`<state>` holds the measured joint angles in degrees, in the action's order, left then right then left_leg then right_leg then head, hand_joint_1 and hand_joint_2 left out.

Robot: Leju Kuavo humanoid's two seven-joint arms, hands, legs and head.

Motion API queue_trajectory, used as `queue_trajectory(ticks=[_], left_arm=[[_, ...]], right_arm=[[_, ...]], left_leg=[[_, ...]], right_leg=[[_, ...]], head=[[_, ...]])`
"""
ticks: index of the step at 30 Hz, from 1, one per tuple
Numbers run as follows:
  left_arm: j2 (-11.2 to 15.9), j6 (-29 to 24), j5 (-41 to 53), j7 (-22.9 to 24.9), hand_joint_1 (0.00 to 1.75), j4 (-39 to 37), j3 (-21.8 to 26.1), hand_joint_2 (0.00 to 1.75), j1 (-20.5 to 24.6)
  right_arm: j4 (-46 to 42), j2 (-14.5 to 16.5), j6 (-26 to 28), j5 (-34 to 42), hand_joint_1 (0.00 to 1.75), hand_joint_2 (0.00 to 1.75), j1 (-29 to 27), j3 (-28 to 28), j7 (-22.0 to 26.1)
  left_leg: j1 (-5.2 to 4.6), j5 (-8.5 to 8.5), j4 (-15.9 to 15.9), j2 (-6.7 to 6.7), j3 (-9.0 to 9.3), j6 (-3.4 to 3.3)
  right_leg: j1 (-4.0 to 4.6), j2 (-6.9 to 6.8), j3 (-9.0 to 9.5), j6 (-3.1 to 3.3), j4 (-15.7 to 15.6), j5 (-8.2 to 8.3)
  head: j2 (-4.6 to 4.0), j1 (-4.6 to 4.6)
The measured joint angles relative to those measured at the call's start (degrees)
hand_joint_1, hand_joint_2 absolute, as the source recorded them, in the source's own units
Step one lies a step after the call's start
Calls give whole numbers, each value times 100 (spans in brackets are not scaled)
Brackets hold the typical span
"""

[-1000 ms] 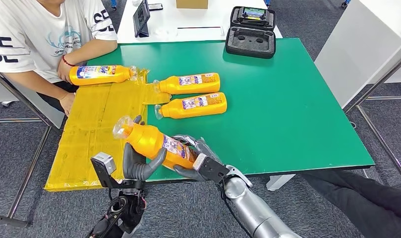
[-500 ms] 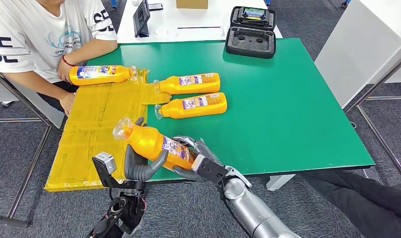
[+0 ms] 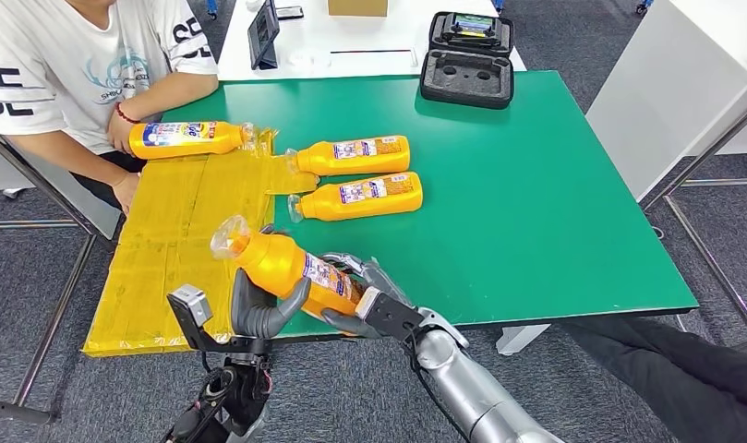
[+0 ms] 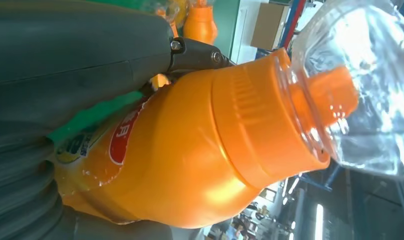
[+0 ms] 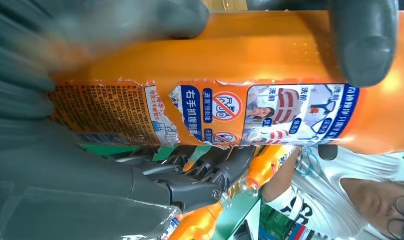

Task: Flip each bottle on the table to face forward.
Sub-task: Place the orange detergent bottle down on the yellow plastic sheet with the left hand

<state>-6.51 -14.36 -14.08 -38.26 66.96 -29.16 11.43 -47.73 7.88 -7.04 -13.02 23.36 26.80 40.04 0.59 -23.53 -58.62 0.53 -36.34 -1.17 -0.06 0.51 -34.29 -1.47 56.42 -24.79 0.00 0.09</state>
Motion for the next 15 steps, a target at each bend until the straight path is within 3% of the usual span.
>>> queue_trajectory(ticks=[10, 11, 14, 15], left_arm=[[11, 181, -130, 17, 175, 112, 3, 175, -73], [13, 215, -140, 32, 175, 115, 3, 175, -73], [14, 272, -171, 76, 175, 132, 3, 175, -73], [15, 277, -183, 89, 175, 137, 3, 175, -72]], right_arm=[[58, 8, 133, -134, 171, 175, -3, 4, 38], [58, 8, 149, -147, 149, 175, -5, 4, 40], [57, 8, 180, -189, 27, 175, -11, 4, 43], [56, 8, 187, -205, 5, 131, -17, 4, 42]], left_leg=[[0, 0, 0, 0, 0, 0], [0, 0, 0, 0, 0, 0], [0, 0, 0, 0, 1, 0], [0, 0, 0, 0, 1, 0]], right_leg=[[0, 0, 0, 0, 0, 0], [0, 0, 0, 0, 0, 0], [0, 0, 0, 0, 0, 0], [0, 0, 0, 0, 0, 0]], head=[[0, 0], [0, 0], [0, -1], [0, -1]])
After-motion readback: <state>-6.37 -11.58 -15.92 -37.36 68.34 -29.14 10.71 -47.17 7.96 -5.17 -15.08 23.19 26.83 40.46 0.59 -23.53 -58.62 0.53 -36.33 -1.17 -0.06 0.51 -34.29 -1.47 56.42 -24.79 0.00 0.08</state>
